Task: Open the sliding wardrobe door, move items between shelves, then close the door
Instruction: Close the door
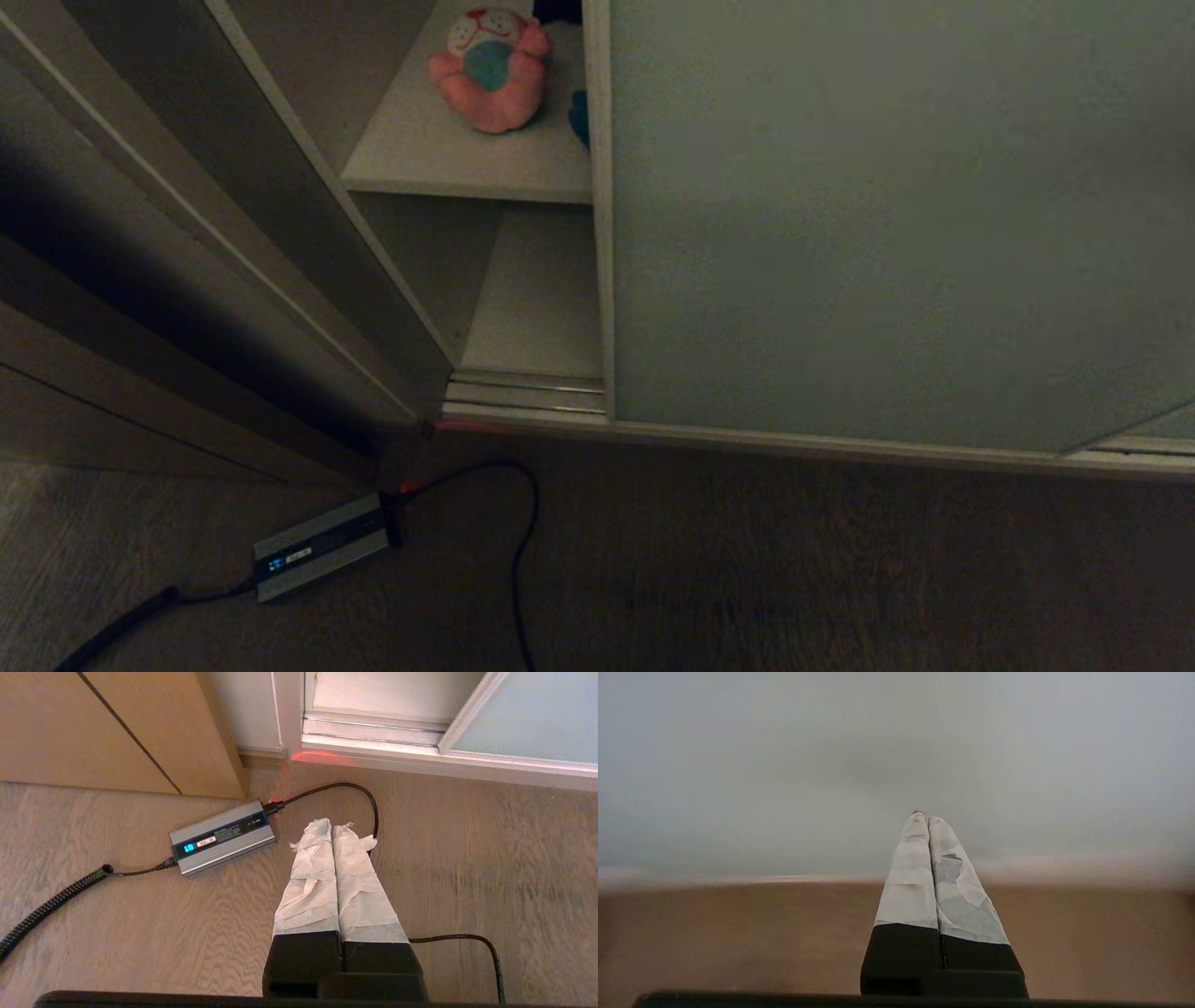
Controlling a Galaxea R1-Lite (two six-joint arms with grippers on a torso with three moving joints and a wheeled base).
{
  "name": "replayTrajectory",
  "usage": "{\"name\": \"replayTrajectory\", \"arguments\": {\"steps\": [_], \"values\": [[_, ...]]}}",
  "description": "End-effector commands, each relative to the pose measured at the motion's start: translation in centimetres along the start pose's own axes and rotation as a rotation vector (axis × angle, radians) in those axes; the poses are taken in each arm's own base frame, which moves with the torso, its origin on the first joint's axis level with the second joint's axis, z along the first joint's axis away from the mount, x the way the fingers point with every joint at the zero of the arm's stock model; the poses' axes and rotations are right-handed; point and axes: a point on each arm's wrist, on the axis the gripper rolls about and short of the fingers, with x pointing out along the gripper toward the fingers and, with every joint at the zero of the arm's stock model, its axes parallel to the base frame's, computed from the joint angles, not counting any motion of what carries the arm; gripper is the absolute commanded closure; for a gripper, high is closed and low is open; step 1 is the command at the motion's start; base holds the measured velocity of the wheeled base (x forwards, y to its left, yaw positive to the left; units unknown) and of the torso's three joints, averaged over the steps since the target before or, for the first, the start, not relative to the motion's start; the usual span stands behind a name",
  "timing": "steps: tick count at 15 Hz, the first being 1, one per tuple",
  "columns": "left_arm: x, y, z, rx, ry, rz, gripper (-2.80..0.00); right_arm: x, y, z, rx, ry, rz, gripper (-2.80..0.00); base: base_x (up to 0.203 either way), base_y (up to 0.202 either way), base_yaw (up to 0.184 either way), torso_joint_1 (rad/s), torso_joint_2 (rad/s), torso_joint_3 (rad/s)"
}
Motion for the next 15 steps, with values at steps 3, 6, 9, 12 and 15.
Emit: {"name": "replayTrajectory", "arguments": {"steps": [3,6,9,12,15], "values": [[0.0,0.0,0.0,-0.002,0.0,0.001,0.0,0.1,-3.6,-2.9,0.222,0.071,-0.609,0.0,0.0,0.0,0.0,0.0,0.0,0.0],[0.0,0.0,0.0,-0.001,0.0,0.001,0.0,2.9,-7.5,-3.2,0.313,0.079,-0.938,0.0,0.0,0.0,0.0,0.0,0.0,0.0],[0.0,0.0,0.0,0.0,0.0,0.0,0.0,6.1,-14.0,-1.1,0.337,0.01,-1.048,0.0,0.0,0.0,0.0,0.0,0.0,0.0],[0.0,0.0,-0.1,0.0,0.005,0.0,0.0,8.2,-20.5,0.2,0.302,-0.089,-0.975,0.0,0.0,0.0,0.0,0.0,0.0,0.0],[0.0,0.0,0.0,0.0,0.0,0.0,0.0,8.9,-25.1,-0.1,0.218,-0.188,-0.755,0.0,0.0,0.0,0.0,0.0,0.0,0.0]]}}
